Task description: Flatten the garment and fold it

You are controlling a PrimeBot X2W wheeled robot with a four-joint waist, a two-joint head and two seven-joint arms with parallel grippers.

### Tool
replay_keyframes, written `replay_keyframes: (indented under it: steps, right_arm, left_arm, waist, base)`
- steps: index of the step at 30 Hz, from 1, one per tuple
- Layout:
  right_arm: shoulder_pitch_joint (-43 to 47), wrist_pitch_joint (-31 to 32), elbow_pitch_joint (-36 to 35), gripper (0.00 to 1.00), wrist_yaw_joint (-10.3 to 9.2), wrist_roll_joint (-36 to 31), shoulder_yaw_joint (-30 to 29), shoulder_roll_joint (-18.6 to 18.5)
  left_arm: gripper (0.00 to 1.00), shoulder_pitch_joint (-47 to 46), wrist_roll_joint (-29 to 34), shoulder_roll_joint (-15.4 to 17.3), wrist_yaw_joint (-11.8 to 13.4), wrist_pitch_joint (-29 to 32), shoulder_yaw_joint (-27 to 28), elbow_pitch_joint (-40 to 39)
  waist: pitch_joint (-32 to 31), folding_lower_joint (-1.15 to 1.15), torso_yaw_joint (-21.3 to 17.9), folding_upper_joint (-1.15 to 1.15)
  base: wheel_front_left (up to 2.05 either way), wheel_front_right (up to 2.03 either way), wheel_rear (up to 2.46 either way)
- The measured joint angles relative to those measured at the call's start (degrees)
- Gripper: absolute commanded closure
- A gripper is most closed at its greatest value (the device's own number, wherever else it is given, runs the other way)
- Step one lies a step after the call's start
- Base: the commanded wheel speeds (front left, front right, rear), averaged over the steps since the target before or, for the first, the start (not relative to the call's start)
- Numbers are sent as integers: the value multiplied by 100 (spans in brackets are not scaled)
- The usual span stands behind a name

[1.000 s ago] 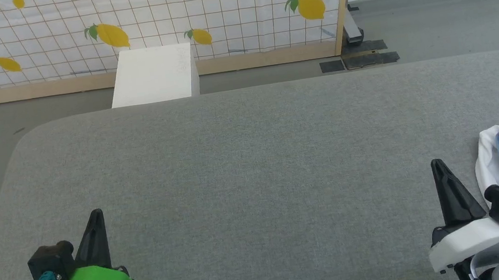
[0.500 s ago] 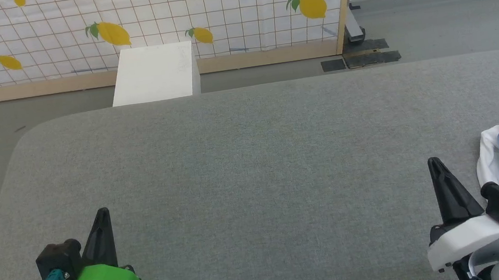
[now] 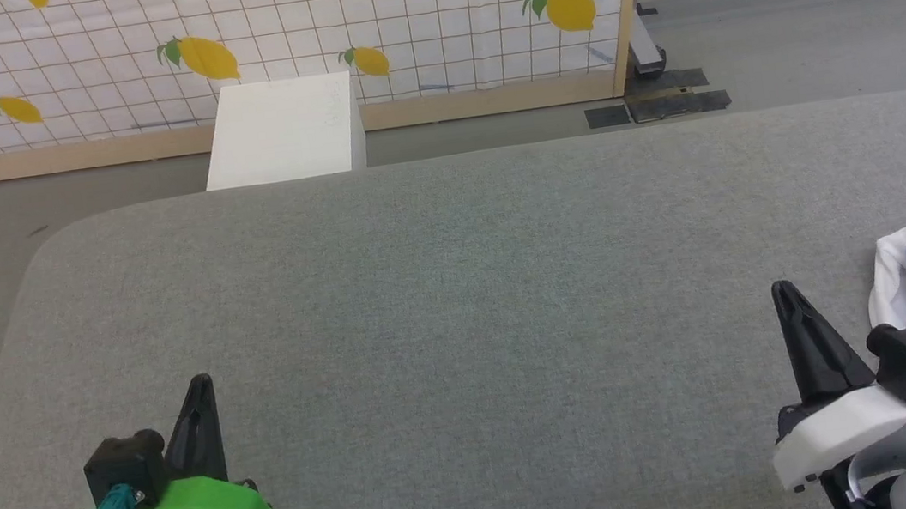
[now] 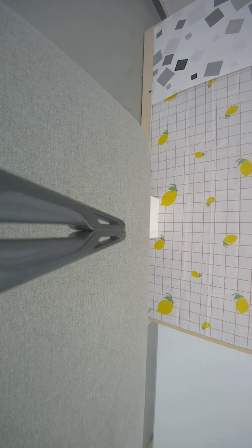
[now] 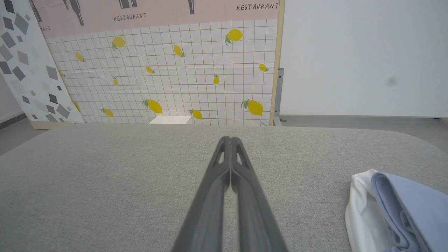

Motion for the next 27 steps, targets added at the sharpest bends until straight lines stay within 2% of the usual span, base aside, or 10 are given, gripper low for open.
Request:
replay_keyframes:
  steps: [27]
  right_arm:
    - [1,328,-278,100,0,-188,83,0]
  left_arm:
    - [100,62,623,-346,-1,315,155,-333]
  waist:
    - [34,0,38,0]
  base:
    - [0,0,0]
